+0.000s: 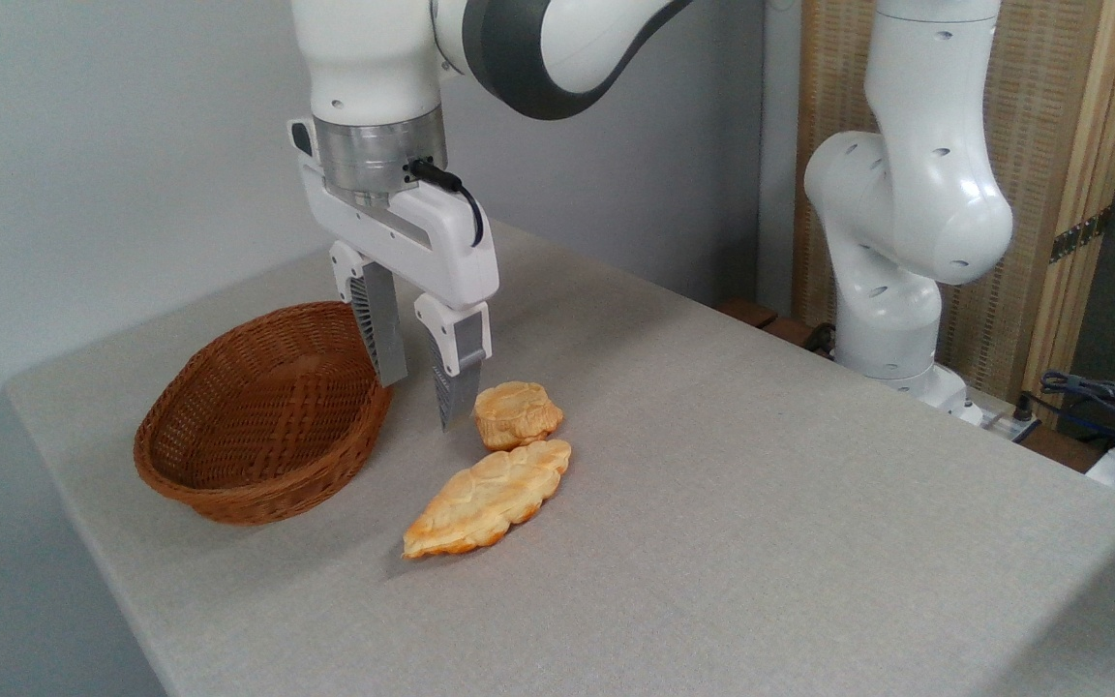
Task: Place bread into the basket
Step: 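Move the open gripper toward the small round bread roll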
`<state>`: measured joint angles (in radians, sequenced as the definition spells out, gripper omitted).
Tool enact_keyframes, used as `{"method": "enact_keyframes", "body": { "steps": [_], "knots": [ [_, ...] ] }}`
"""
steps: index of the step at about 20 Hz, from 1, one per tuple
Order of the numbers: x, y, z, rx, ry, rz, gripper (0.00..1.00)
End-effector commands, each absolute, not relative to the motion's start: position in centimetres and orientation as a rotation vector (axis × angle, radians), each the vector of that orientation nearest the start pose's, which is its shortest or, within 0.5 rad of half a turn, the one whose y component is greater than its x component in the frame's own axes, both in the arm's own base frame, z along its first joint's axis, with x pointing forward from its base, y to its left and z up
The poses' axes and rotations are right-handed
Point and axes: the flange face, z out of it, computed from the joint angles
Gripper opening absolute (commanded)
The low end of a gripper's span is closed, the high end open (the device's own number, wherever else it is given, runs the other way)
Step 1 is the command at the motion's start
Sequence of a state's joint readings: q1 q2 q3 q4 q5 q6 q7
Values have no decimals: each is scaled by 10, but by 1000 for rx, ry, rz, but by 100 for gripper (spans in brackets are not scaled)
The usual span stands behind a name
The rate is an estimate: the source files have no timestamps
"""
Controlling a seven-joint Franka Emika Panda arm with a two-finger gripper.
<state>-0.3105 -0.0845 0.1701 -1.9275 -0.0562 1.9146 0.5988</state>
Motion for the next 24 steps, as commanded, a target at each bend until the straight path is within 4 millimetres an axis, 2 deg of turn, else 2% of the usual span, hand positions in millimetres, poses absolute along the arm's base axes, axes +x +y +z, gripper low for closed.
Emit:
{"method": "enact_keyframes", "body": {
  "steps": [1, 19, 24],
  "knots": [
    [534, -65, 535, -3004, 1123, -85, 100],
    [534, -70, 530, -3004, 1133, -63, 100],
    [534, -81, 526, -2990, 1171, -53, 100]
  ]
}}
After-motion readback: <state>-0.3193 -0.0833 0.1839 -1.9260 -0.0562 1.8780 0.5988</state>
